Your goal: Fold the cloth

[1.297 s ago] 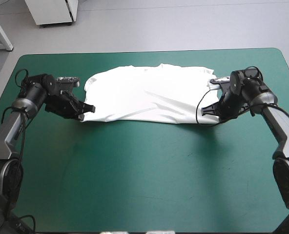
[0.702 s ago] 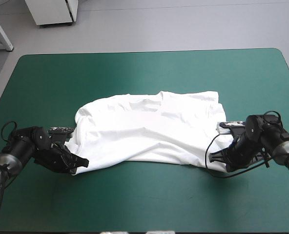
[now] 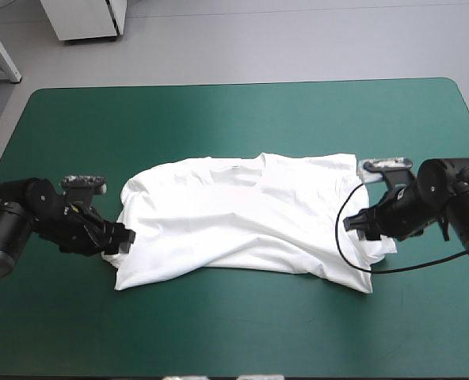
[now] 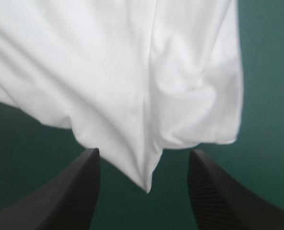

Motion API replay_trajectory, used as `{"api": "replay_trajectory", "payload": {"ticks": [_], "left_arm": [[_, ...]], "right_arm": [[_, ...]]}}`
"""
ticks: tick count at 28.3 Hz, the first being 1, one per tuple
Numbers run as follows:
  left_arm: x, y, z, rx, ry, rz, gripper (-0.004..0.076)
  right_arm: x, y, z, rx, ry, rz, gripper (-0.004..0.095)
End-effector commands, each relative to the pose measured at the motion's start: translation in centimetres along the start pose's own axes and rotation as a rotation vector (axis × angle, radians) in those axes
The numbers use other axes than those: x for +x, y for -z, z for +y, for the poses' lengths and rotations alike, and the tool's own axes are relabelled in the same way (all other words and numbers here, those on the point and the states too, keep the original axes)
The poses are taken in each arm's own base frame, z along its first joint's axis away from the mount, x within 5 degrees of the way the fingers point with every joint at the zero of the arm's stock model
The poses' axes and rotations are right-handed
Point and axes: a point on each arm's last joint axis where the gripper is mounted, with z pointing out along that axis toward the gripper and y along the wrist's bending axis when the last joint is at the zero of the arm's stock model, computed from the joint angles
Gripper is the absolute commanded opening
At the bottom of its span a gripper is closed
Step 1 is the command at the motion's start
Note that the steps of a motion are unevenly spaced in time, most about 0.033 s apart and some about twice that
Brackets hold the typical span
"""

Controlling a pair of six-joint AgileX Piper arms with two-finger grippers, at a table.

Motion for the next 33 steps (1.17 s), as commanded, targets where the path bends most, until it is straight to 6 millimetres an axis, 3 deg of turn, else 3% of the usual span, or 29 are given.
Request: {"api": "replay_trajectory", "payload": {"ticks": [1,4,7,13,21,26,33], "left_arm": [[-1.4,5.8,-0.6,-0.072,-0.009,-0.166,0.0491],[-2.1,8.1,-0.2,-0.157,0.047,-0.236,0.0491],[-2.1,8.1,0.3,-0.206,0.071,-0.232,0.0491],[-2.3,4.8,1.1,-0.213,0.094,-0.137,0.0491],[-2.8,-1.6,2.2,-0.179,0.165,-0.066,0.0491],[-3.8,-3.8,3.3,-0.147,0.220,-0.060,0.0484],[-4.3,-5.8,5.8,-0.153,0.263,-0.007,0.0390]], "right_arm": [[-1.5,6.6,0.3,0.058,0.006,-0.218,0.0509],[-2.3,10.0,0.8,0.053,0.017,-0.342,0.0509],[-2.5,11.1,1.0,0.049,0.009,-0.381,0.0483],[-2.5,11.1,1.0,0.049,0.009,-0.382,0.0458],[-2.5,11.1,0.9,0.059,0.019,-0.382,0.0458],[-2.5,11.1,0.8,0.072,0.020,-0.382,0.0458],[-2.5,11.2,0.3,0.133,0.027,-0.381,0.0458]]}}
